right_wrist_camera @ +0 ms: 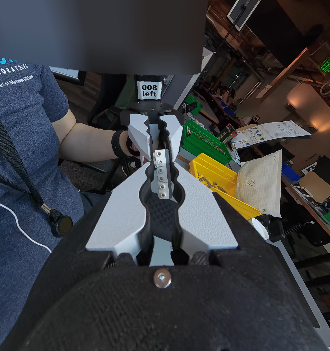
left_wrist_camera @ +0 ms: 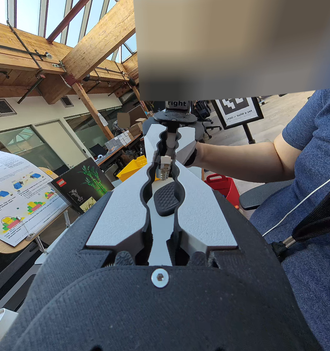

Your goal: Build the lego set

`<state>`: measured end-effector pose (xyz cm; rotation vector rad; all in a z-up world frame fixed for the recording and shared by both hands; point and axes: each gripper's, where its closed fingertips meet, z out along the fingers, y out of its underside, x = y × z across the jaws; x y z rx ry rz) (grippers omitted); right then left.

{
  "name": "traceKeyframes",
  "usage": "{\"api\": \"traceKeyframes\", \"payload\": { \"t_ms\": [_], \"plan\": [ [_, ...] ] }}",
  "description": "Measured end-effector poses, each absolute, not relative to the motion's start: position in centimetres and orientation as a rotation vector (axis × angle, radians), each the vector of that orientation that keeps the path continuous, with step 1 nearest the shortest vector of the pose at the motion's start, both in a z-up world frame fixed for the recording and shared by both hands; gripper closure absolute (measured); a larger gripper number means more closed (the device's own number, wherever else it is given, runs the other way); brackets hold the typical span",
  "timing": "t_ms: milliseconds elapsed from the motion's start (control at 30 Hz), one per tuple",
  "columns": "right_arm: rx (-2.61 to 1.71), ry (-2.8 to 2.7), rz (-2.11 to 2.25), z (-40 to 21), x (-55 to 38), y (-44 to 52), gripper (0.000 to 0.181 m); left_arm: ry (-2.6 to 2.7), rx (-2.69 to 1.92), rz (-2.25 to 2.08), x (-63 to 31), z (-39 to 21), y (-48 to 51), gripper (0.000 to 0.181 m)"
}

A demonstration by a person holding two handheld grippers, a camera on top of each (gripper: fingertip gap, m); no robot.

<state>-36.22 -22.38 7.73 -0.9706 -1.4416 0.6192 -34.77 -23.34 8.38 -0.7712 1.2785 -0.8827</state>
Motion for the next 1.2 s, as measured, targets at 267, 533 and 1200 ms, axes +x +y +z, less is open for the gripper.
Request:
{"api": "traceKeyframes", "payload": {
  "t_ms": [267, 533, 1200],
  "plan": [
    [-0.943, -1.391, 0.664, 8.0, -36.0, -22.2, 0.166, 1.264, -0.790, -0.842, -34.5, 8.6, -23.1, 0.167],
    [-0.923, -1.381, 0.580, 7.9, -35.8, -22.1, 0.166, 1.275, -0.809, -0.851, -34.4, 8.4, -23.0, 0.167],
    [-0.900, -1.219, 0.235, 9.1, -35.7, -20.6, 0.167, 1.161, -0.881, -1.066, -34.8, 9.5, -22.2, 0.157]
  ]
}}
